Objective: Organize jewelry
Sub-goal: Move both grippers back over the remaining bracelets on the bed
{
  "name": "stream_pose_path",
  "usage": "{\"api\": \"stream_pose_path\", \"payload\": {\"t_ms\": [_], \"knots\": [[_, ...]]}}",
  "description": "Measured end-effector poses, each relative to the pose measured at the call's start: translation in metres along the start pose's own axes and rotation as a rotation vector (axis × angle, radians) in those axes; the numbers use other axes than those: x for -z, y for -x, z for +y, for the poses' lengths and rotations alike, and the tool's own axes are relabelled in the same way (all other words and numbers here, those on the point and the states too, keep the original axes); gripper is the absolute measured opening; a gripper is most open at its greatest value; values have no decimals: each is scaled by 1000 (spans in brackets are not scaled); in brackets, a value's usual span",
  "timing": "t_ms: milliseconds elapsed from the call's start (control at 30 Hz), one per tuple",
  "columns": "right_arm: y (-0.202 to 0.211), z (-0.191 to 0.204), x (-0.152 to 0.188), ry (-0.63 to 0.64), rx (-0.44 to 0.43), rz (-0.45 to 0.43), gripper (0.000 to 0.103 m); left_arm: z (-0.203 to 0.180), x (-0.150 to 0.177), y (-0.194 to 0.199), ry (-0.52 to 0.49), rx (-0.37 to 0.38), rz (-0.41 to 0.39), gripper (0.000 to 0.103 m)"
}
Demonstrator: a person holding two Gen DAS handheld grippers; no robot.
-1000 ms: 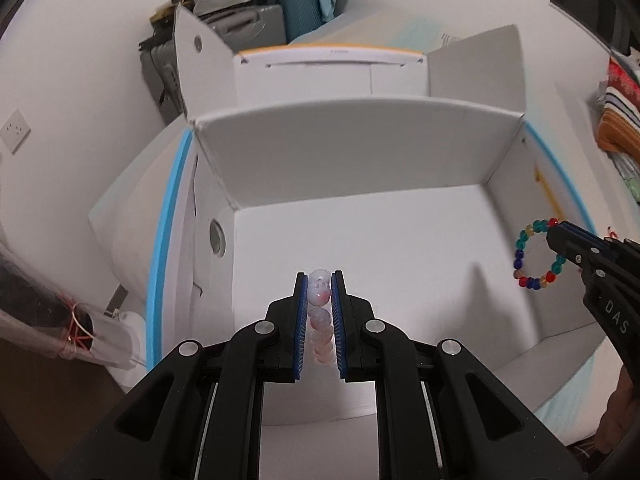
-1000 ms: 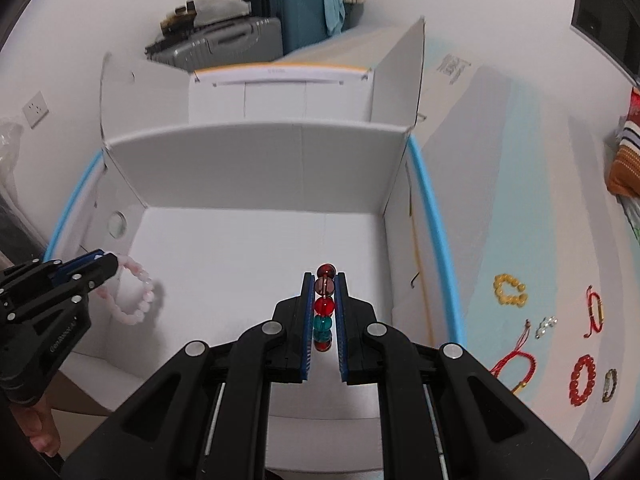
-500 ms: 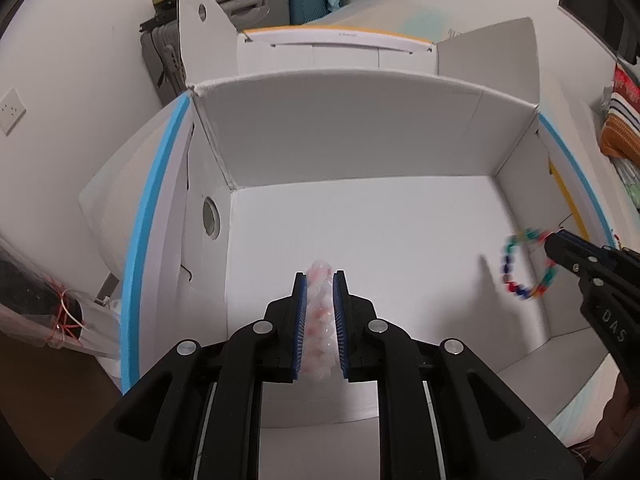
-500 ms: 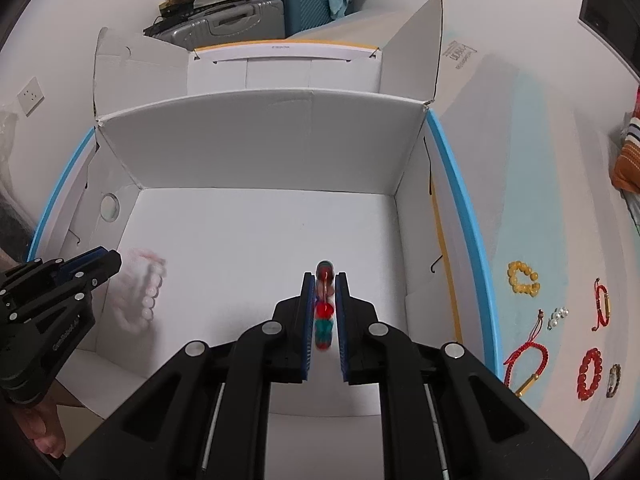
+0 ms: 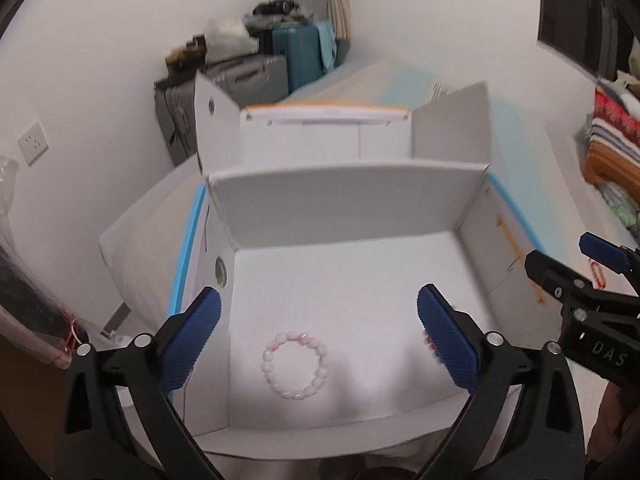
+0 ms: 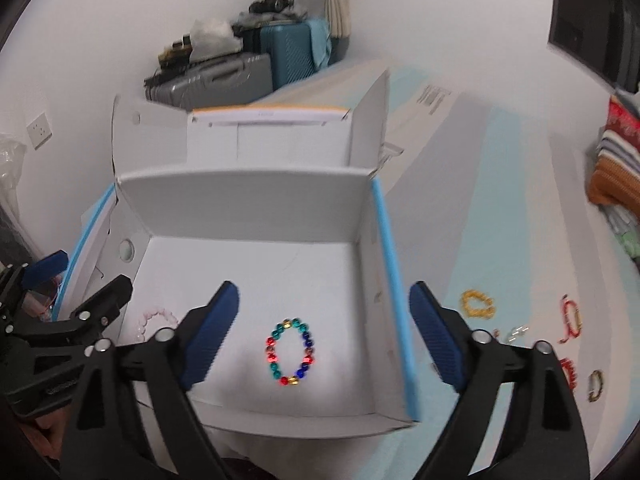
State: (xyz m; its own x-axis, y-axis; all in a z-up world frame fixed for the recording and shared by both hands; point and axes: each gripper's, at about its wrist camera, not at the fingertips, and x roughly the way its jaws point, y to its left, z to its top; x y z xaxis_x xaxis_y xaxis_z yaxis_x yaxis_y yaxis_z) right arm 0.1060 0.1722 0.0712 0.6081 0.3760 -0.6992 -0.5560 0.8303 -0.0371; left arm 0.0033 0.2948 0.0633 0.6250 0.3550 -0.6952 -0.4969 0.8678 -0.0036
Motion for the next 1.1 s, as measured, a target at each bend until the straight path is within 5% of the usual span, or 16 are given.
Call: {"api": "stream_pose_path", "payload": {"t_ms": [100, 533, 1100], "knots": [[17, -15, 0, -3, 29, -44, 95, -14, -6, 14, -22, 17, -24, 97], [84, -128, 20, -105, 155, -122, 95, -128, -9, 52, -163, 174, -96, 97], [109, -292, 84, -269, 344, -72, 95, -290, 20, 21, -320, 347, -31, 97]]}}
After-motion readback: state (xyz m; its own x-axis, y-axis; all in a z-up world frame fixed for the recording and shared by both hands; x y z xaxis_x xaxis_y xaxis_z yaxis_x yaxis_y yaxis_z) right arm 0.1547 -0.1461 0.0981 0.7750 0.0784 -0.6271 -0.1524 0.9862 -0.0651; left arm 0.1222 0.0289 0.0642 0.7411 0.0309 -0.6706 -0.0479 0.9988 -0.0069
